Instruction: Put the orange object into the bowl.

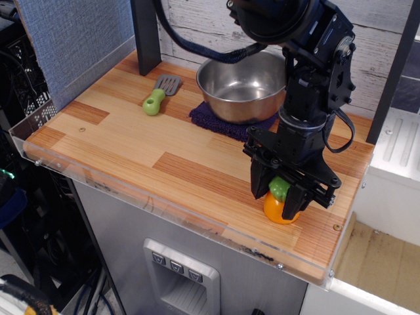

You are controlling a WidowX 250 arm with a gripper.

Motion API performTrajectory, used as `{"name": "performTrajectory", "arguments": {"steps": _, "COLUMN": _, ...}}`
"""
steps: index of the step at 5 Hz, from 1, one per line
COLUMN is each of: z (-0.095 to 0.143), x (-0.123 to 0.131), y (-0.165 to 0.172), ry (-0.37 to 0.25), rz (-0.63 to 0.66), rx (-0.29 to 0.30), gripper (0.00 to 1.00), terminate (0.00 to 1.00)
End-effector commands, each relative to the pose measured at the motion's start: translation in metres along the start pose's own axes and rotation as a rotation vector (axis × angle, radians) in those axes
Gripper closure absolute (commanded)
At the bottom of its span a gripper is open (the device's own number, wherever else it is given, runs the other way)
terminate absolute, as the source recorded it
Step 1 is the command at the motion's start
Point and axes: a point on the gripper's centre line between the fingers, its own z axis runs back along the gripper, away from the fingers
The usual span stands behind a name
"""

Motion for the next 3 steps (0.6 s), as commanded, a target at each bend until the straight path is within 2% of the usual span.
{"name": "performTrajectory", "arguments": {"steps": 1, "z": 0.071, "x": 0.002, "y": 0.020, "ry": -0.162, "rz": 0.057, "rx": -0.019, "gripper": 1.00, "terminate": 0.00}}
{"name": "performTrajectory", "arguments": {"steps": 2, "z": 0.085, "x": 0.007, "y": 0.049, "ry": -0.193, "rz": 0.116, "rx": -0.015, "gripper": 1.00, "terminate": 0.00}}
{"name": "performTrajectory", "arguments": {"steps": 3, "z": 0.079, "x": 0.016, "y": 0.088, "ry": -0.194, "rz": 0.189, "rx": -0.039, "gripper": 1.00, "terminate": 0.00}}
